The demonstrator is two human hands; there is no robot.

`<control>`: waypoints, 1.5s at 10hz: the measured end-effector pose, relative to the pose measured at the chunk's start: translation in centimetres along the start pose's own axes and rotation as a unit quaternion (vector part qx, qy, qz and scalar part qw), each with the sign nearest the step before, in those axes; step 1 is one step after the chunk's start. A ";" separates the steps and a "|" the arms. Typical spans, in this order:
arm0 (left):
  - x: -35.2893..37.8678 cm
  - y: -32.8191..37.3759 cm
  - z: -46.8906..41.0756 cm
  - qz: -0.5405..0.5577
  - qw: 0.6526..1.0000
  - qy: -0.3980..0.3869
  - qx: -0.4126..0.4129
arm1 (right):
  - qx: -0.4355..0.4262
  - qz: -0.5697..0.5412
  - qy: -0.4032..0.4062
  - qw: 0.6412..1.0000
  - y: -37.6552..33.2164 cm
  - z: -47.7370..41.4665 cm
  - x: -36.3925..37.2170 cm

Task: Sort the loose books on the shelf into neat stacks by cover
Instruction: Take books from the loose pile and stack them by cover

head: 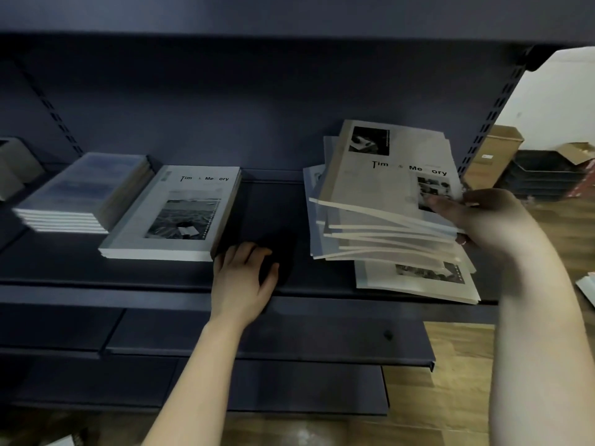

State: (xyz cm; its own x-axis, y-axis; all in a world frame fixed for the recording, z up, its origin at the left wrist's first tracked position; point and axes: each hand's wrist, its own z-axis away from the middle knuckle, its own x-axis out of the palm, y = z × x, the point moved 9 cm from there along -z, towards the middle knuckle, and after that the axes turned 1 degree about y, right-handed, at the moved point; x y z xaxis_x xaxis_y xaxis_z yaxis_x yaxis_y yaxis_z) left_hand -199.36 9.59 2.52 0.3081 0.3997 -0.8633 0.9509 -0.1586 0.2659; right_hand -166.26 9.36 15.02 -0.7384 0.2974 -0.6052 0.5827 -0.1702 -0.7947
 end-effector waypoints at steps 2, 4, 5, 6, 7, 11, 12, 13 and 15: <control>0.3 0.0 0.3 -0.031 0.999 0.010 0.000 | -0.027 -0.017 0.048 0.998 0.5 0.4 -0.8; 0.3 0.0 0.5 -0.039 0.999 0.019 -0.004 | 0.021 -0.125 0.027 0.992 2.4 1.0 -0.5; 0.4 0.0 0.5 -0.045 0.999 0.021 -0.005 | 0.040 -0.164 0.038 0.985 3.3 1.0 -1.2; 0.3 -0.1 0.6 -0.046 0.999 0.024 -0.006 | 0.039 -0.175 0.047 0.983 3.6 0.9 -1.5; 0.4 0.0 0.5 -0.045 0.999 0.024 -0.007 | 0.027 -0.168 0.057 0.984 3.8 0.7 -1.5; 0.3 -0.1 0.5 -0.048 0.999 0.020 -0.007 | 0.015 -0.256 0.052 0.965 3.3 1.4 -1.2; 0.3 -0.1 0.5 -0.045 0.999 0.013 -0.005 | -0.004 -0.195 0.064 0.979 2.4 1.3 -1.6; 0.2 -0.2 0.5 -0.045 0.999 0.007 -0.004 | -0.020 -0.169 0.072 0.983 1.6 1.2 -1.8; 0.2 -0.1 0.5 -0.036 0.999 -0.009 0.010 | -0.018 -0.227 0.070 0.971 0.9 2.0 -1.1</control>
State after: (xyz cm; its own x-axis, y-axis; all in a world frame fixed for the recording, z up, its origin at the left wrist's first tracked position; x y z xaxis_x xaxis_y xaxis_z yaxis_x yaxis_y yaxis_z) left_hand -199.41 9.23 2.10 0.2371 0.3940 -0.8880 0.9700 -0.1472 0.1937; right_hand -165.58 6.98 14.87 -0.8701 0.4590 -0.1795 0.2218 0.0394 -0.9743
